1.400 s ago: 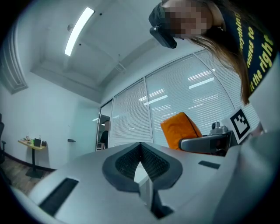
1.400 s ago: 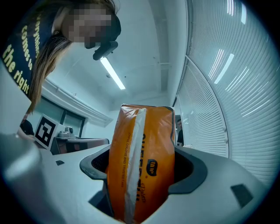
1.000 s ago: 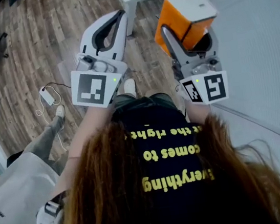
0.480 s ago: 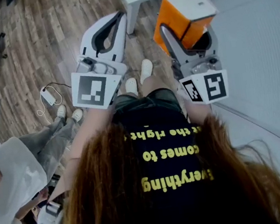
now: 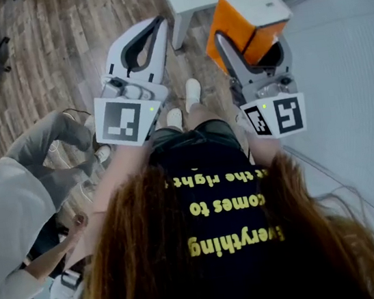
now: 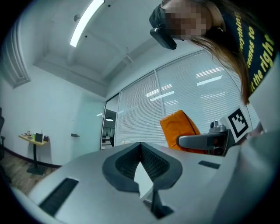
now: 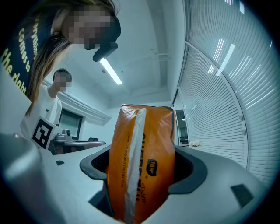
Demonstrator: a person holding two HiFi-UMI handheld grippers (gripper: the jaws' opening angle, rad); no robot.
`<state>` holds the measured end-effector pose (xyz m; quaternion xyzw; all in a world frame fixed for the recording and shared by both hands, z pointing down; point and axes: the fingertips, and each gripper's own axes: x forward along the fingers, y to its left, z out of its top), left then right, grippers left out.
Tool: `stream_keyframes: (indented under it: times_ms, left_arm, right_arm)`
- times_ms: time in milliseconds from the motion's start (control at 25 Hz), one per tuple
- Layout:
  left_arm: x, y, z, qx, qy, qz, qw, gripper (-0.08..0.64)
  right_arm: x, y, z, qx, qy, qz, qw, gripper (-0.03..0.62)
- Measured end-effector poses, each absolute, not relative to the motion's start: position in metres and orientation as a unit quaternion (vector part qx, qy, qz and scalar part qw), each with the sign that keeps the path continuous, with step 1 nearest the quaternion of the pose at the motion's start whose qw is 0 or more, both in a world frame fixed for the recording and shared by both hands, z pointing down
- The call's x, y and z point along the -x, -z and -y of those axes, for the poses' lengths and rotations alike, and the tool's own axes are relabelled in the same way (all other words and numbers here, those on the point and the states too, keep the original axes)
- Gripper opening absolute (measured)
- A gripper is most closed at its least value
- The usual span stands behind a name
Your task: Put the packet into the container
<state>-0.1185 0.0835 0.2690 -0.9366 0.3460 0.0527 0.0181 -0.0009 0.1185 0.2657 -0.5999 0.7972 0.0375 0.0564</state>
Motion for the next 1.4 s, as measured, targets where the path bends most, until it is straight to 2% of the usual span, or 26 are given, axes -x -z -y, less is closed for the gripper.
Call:
stream_keyframes:
  times_ms: [640, 1040, 1400]
  left_arm:
    - [0.045, -0.255, 0.008, 0.922, -0.057, -0.38, 0.043, 0.002]
    - [-0.007, -0.252, 0.034, 0.924, -0.061, -0.374, 0.055, 0.002]
    - [-0.024, -0.254, 0.053, 0.92, -0.053, -0.385, 0.048, 0.002]
  right_arm:
    - [-0.075, -0.257, -0.017, 0.564, -0.044, -0.822, 0.066, 0.368]
    - [-0.118, -0.258, 0.005, 0.562, -0.049, -0.823, 0.07, 0.368]
    - [-0.137, -0.259, 0.025, 0.553, -0.04, -0.828, 0.079, 0.368]
